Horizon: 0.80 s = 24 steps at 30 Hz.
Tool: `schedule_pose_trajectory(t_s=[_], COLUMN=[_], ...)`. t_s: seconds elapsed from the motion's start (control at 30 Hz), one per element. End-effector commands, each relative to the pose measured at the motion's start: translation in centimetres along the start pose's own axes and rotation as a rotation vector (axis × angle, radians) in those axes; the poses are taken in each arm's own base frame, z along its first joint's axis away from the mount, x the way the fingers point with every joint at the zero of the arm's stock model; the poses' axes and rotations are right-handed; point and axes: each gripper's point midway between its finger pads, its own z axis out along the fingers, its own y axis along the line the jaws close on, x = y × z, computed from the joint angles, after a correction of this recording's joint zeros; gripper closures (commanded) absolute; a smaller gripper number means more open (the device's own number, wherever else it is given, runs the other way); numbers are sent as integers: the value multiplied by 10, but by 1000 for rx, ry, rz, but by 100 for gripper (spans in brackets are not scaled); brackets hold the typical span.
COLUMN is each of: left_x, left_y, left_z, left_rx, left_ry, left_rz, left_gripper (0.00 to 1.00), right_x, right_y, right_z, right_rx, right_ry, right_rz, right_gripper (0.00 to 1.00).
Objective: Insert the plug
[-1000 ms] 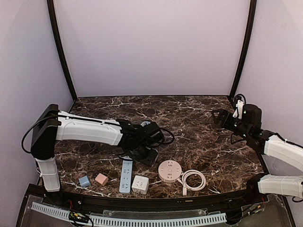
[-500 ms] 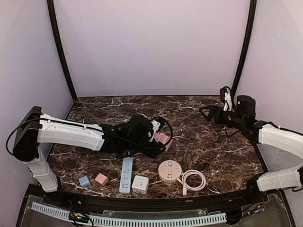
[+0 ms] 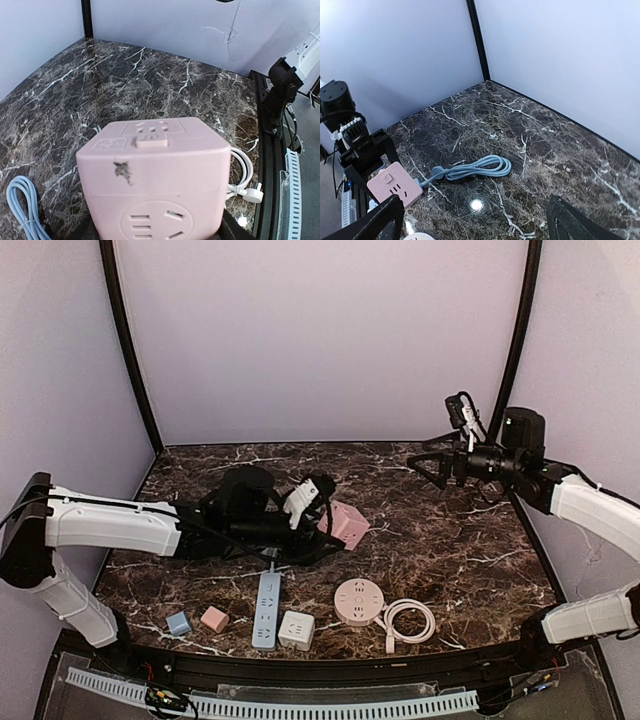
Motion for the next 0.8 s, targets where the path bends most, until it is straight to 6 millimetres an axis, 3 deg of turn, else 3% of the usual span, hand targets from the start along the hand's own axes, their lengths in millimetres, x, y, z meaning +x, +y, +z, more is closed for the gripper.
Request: schedule_pose_trajectory(t_s=[0.0, 0.2, 0.37, 0.6, 0.77], left_x=[-22, -20, -16, -15, -14], left_y=[-23, -42, -52, -54, -52], left_z=[-31, -51, -60, -64, -62], left_rx=[196, 339, 393, 401, 390], left_ry=[-108, -124, -122, -117, -105], left_rz=[132, 197, 226, 238, 254], left_gripper=[93, 91, 91, 91, 91], right_x=[-3, 10, 33, 46, 58], right_y=[38, 100, 134, 172, 180], right_z=[1, 22, 46, 57, 64], right_rx=[-206, -376, -432, -475, -481], right_ry=[72, 184, 319, 385, 439], right_rz=[-175, -331, -403, -453, -437], right_gripper=[1, 1, 1, 3, 5])
